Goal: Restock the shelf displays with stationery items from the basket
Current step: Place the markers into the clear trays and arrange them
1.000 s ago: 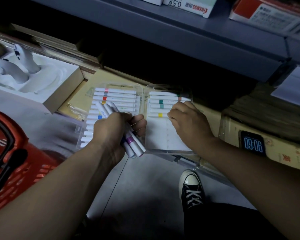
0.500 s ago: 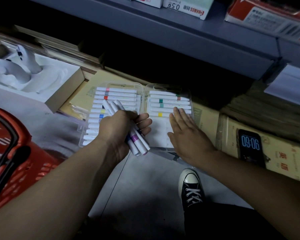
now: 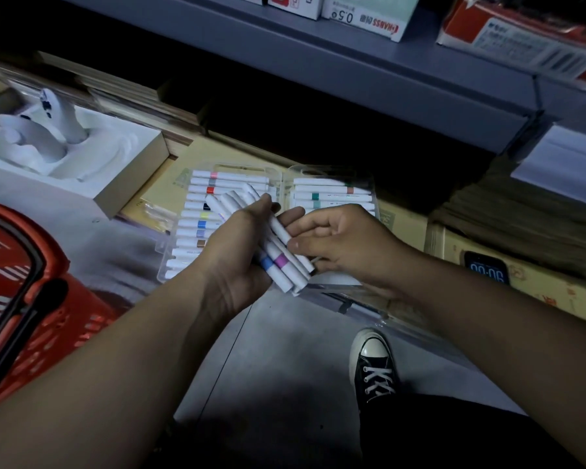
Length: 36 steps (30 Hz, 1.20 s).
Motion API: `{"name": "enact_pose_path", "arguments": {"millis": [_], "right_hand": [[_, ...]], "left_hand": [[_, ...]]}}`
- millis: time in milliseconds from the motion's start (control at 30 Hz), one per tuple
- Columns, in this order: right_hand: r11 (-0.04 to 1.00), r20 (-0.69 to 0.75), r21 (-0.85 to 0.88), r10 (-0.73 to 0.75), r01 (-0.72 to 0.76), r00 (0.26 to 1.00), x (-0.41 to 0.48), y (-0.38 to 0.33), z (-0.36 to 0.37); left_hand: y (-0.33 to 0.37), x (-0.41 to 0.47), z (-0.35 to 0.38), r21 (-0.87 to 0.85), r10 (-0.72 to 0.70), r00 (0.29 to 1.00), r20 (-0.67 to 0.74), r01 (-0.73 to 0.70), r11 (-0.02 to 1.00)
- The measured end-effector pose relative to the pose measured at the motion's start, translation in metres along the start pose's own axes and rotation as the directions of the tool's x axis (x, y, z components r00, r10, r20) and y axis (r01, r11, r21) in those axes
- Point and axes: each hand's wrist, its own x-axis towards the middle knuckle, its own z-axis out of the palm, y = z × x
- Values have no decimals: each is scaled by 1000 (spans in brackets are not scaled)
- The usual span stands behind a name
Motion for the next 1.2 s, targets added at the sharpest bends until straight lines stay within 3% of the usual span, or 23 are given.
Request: {"name": "enact_pose_path", "arguments": {"millis": [100, 167, 267, 333, 433, 700, 900, 1033, 1100, 1200], "right_hand": [[999, -50, 27, -26, 27, 998, 8, 4, -11], [965, -161, -233, -161, 120, 974, 16, 12, -23], [665, -156, -731, -380, 152, 912, 27, 33, -50], [494, -73, -860, -368, 128, 927, 29, 49, -65], [347, -2, -930, -334, 121, 943, 30, 61, -70], [89, 58, -989, -516, 121, 855, 40, 66, -66], [-15, 18, -1000, -515, 13, 857, 38, 67, -63], [31, 34, -998, -531, 60, 847, 29, 62, -44], [56, 37, -996, -425, 67, 904, 25, 62, -29], [128, -9, -992, -134, 8, 991, 19, 70, -16]], "left_hand": [[3, 3, -7, 45, -25, 1000, -17, 26, 999], [4, 7, -14, 32, -24, 996, -88, 27, 999], [5, 10, -22, -2, -52, 982, -182, 53, 999], [5, 12, -24, -7, -62, 978, -199, 62, 998], [6, 12, -24, -1, -51, 982, -184, 52, 999], [1, 14, -23, 35, 7, 996, -85, -5, 999], [1, 18, -24, 10, 17, 998, -61, -16, 1000], [2, 20, -23, 4, 23, 996, -85, -23, 1000], [3, 20, -21, 7, 23, 996, -86, -23, 1000], [6, 18, -18, 23, 33, 997, -76, -32, 999]]}}
